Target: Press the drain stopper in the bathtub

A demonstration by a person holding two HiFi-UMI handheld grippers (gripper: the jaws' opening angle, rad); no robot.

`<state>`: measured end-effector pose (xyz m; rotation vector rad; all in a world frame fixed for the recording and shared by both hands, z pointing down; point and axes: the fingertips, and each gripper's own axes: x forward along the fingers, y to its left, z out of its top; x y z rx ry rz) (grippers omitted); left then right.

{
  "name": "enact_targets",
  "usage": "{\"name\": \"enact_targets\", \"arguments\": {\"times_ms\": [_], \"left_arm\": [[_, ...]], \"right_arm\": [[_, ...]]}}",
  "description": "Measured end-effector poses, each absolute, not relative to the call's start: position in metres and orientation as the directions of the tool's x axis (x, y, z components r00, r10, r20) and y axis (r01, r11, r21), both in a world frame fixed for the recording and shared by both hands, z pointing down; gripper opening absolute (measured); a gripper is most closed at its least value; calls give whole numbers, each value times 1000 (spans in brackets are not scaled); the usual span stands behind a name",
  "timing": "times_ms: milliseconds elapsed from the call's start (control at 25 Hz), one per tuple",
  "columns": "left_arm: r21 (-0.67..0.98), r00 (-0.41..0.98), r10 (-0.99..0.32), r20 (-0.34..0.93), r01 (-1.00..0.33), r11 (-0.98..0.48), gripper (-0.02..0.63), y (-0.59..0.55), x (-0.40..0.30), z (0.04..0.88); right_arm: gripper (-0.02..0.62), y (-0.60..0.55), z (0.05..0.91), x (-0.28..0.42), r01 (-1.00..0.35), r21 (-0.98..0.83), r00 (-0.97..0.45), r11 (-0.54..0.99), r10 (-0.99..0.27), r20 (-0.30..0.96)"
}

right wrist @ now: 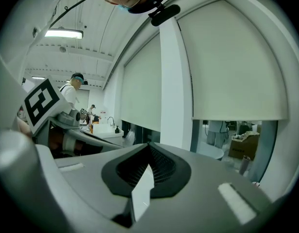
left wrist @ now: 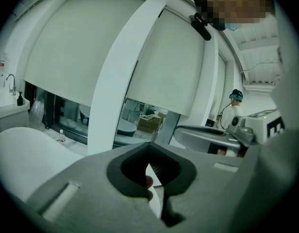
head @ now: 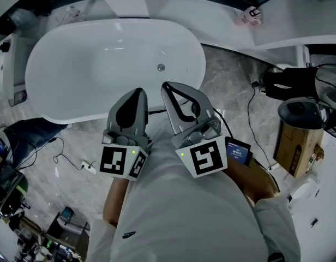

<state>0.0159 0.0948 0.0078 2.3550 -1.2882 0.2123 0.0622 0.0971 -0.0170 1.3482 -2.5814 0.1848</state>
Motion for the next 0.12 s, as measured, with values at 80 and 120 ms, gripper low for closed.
{"name": "enact_targets", "arguments": {"times_ms": [80,120], "left_arm": [[318,567,-751,339,-820,-476,0,97,16,8],[322,573,-746,338,-816,-480,0,98,16,8]], "right_arm": [[-6,95,-20,64,-844,-33,-528,536,-816,234],[-6,94,-21,65,-854,-44,-514,518,-828,223]]}}
